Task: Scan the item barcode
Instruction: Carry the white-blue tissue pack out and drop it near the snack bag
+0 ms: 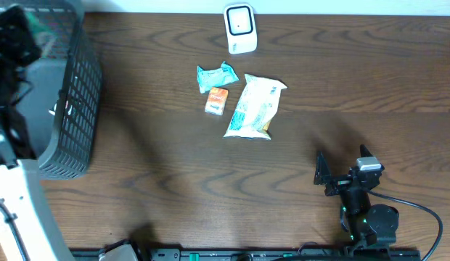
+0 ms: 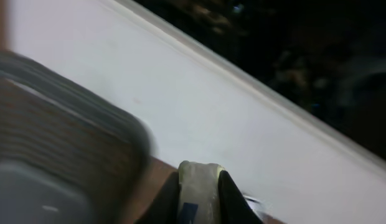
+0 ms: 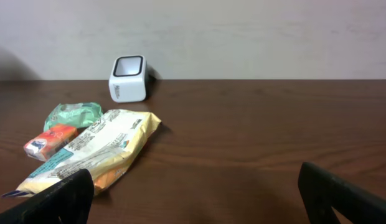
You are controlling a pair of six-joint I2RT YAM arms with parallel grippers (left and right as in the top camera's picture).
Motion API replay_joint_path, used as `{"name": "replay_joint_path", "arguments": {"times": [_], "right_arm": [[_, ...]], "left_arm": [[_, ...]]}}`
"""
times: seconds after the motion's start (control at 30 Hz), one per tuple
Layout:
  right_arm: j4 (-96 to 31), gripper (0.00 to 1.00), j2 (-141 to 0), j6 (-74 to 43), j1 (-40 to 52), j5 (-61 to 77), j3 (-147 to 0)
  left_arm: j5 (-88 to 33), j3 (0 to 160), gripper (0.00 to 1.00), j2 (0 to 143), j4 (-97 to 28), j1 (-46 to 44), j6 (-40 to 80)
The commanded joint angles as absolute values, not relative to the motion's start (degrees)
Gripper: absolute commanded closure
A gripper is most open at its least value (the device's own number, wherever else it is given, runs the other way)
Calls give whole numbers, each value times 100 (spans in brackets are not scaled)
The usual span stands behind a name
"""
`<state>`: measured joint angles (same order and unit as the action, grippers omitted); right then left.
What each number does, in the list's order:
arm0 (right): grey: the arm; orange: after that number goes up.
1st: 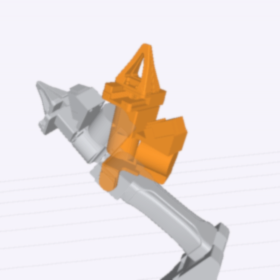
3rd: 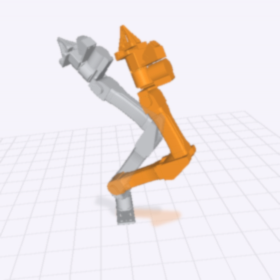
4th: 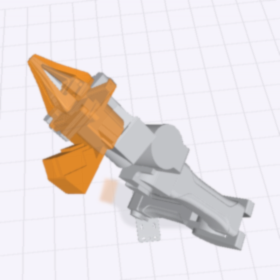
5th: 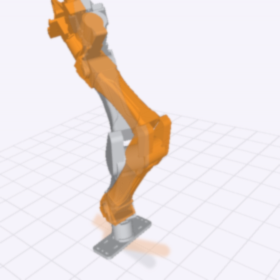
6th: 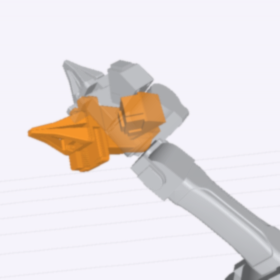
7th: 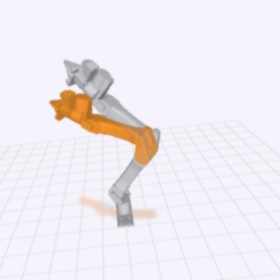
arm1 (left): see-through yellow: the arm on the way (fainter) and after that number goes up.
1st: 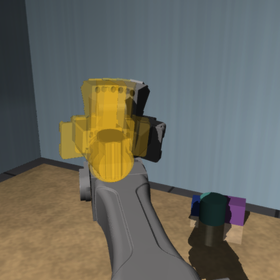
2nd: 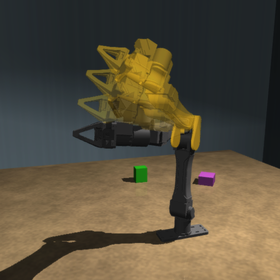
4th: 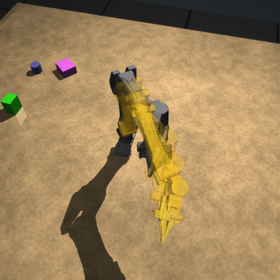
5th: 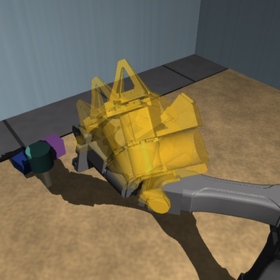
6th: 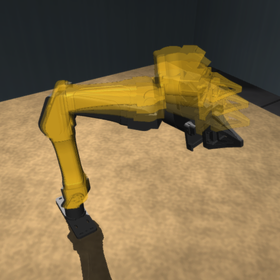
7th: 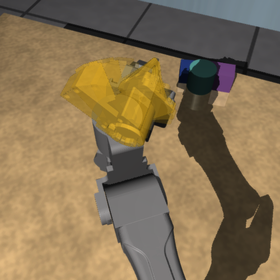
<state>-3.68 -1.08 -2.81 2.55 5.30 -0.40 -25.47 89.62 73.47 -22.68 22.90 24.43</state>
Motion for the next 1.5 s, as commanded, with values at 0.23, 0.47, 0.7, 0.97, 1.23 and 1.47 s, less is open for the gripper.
{"name": "replay_joint_path", "arguments": {"times": [0.23,0.47,0.7,0.97,1.23,1.47], "right_arm": [[-390,1,-93,-357,305,506,-32],[-392,1,-93,-357,305,506,-32],[-390,1,-93,-360,305,506,-32],[-390,1,-93,-357,305,506,-32],[-390,1,-93,-360,305,506,-32],[-390,1,-93,-357,305,506,-32]], "left_arm": [[-2637,8969,92,8429,-2499,143,2661],[-2637,8969,92,9592,-3092,-663,2596],[-2635,8969,85,10724,-2934,-1339,2506],[-2628,8969,66,11367,-2561,-1717,1918],[-2628,8969,37,11703,-2530,-1780,1715],[-2633,8995,36,11146,-2340,-1570,1708]]}}
